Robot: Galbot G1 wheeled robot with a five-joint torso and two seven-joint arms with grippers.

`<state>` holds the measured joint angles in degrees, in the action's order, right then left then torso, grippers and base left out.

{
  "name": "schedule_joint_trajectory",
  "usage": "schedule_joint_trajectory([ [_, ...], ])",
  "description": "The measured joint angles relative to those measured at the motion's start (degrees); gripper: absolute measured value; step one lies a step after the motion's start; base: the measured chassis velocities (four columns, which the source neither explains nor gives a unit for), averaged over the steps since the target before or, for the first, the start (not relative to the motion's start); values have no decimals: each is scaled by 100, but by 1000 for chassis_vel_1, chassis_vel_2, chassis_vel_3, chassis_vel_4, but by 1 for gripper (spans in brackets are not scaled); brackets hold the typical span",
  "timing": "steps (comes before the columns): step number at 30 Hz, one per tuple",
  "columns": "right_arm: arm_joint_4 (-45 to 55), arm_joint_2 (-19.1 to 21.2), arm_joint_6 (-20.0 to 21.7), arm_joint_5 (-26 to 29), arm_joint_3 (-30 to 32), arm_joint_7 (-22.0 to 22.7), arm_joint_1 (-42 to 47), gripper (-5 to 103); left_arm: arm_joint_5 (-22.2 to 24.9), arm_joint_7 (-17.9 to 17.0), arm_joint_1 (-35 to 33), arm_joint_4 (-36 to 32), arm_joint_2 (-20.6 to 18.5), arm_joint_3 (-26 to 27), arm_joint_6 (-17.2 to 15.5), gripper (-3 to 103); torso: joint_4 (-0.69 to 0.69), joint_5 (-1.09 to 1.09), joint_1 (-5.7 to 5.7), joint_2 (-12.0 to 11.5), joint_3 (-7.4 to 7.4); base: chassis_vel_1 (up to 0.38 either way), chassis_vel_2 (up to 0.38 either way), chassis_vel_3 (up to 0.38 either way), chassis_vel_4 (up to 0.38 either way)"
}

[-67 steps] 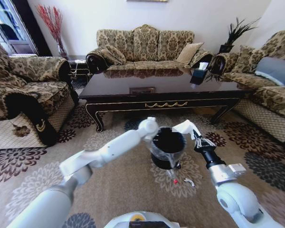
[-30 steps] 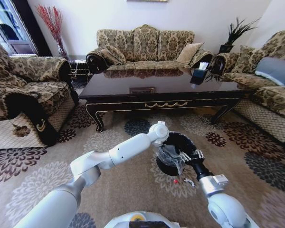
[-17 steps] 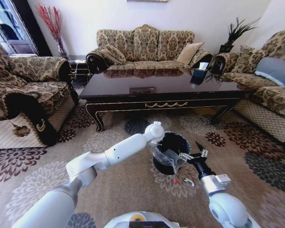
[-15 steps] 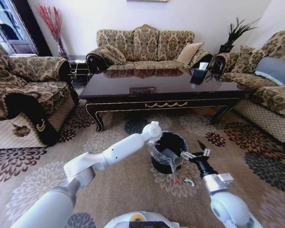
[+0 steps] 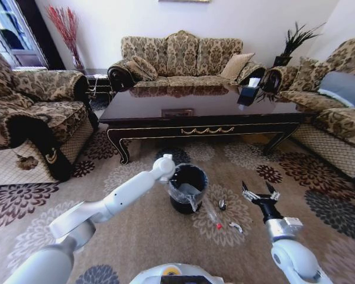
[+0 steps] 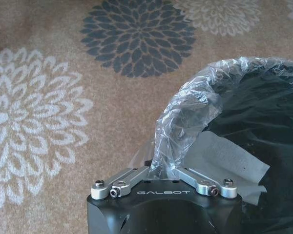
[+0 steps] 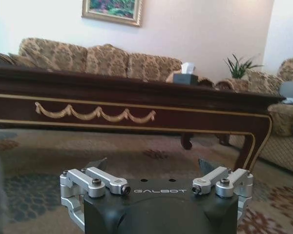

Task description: Move to the front of the table and pick up the trash from the floor, then place it into the trash bin.

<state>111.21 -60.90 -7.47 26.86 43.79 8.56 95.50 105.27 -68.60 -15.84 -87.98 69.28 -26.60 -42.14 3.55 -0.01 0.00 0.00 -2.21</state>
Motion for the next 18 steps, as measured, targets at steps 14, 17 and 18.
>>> schedule_joint_trajectory([
  [14,-2237,-127,-82,61,-683,-268,-853,100,-308,44,-484,-11,-80,535,0,0,0,0,0,-1,0,0,0,0,0],
  [17,-2578,-183,-115,1,-842,-292,-974,100,-407,46,-574,-1,-121,587,0,0,-1,1,0,-1,0,0,0,0,0],
  [18,-2673,-210,-131,-24,-887,-297,-1013,100,-438,45,-600,2,-130,605,0,0,0,1,0,-1,0,0,0,0,0],
])
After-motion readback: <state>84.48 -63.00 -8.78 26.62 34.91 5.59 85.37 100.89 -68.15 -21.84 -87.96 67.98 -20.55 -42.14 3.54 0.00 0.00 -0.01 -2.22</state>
